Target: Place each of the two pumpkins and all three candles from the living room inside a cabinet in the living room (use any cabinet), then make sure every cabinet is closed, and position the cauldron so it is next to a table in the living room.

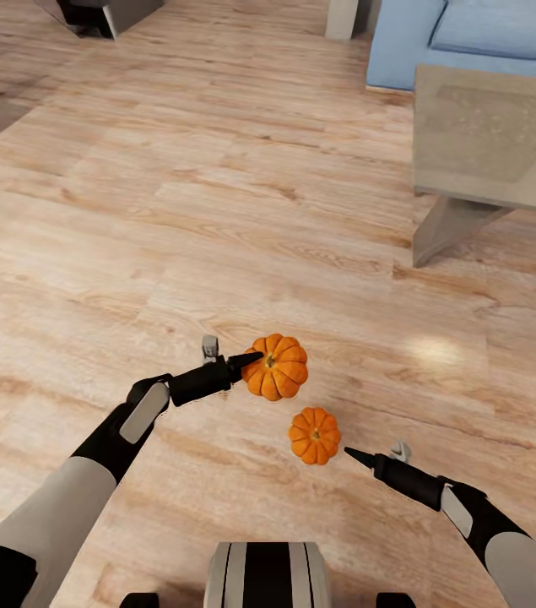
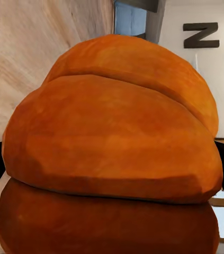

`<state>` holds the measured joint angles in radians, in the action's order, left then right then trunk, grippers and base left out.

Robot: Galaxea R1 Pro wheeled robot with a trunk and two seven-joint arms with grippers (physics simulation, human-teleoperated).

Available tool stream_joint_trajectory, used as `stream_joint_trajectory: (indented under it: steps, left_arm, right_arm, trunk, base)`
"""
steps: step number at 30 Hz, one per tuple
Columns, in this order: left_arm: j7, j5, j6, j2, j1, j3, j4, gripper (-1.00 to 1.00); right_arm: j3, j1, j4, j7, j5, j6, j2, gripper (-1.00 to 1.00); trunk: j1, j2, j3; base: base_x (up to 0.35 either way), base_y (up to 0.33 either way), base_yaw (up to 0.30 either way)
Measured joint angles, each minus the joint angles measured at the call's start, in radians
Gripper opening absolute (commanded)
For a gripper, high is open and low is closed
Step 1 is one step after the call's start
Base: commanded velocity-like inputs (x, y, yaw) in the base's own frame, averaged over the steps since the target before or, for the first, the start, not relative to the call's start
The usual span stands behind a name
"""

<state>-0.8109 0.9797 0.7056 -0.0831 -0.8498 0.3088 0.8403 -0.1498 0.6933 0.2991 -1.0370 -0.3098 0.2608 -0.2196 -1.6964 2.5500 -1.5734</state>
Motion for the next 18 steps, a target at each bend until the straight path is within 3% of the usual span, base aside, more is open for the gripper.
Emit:
stream_joint_trajectory:
  steps: [4,18]
  left_arm:
    - [0.0,-0.002,-0.001,0.0,0.0,0.001,0.0,-1.0]
    - [0.0,0.009,0.006,-0.007,-0.002,-0.018,0.06,-1.0]
  right_arm:
    - [0.0,0.0,0.0,0.0,0.0,0.0,0.0,1.0]
    - [-0.001,0.0,0.0,0.0,0.0,0.0,0.003,1.0]
  trunk:
    - [0.0,0.0,0.0]
    - [0.0,0.0,0.0]
  base:
    - [0.226,0.052,0.0]
    - [0.009,0.002,0.0]
